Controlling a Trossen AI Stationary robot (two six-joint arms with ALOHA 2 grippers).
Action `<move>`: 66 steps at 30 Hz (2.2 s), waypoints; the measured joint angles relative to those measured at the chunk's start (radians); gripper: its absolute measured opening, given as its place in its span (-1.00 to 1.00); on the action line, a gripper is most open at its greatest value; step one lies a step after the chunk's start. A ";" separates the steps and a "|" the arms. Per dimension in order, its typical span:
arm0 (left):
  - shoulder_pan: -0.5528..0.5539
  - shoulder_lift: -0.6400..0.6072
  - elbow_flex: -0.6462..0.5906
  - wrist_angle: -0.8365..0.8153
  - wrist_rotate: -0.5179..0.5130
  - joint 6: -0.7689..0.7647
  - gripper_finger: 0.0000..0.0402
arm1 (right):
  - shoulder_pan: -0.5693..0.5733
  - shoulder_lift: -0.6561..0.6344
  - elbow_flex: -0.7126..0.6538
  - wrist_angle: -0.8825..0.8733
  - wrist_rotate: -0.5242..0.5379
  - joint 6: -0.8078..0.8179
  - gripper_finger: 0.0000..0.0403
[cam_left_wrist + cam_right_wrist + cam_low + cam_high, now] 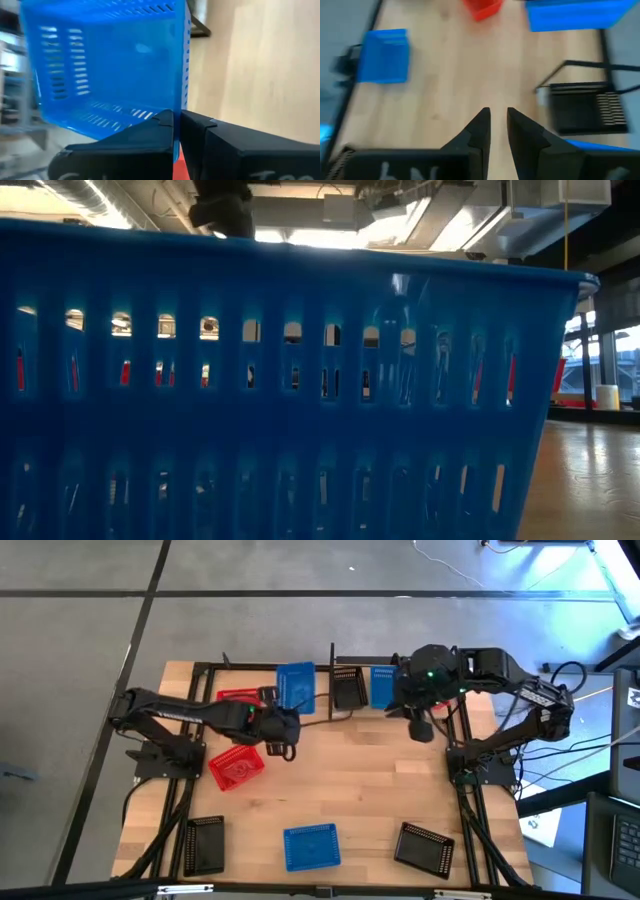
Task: Stack baskets on shelf by color
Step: Stack the top blue bin on top of the other blue bin on the shelf
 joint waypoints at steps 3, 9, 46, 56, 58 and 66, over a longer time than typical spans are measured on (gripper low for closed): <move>-0.037 0.000 0.001 0.013 -0.095 0.007 -1.00 | 0.000 0.013 0.000 0.075 0.100 -0.002 -0.69; -0.081 0.000 0.001 0.012 -0.234 0.089 -1.00 | 0.000 0.048 0.000 0.264 0.316 -0.003 -0.69; -0.116 0.132 0.002 0.099 -0.357 0.502 -1.00 | -0.063 0.325 0.000 0.533 0.470 -0.023 -0.69; -0.116 0.132 0.002 0.099 -0.358 0.502 -1.00 | -0.063 0.327 0.000 0.532 0.464 -0.021 -0.69; -0.116 0.132 0.002 0.099 -0.358 0.502 -1.00 | -0.063 0.327 0.000 0.532 0.464 -0.021 -0.69; -0.116 0.131 0.002 0.099 -0.379 0.518 -1.00 | -0.066 0.327 0.000 0.531 0.464 -0.021 -0.69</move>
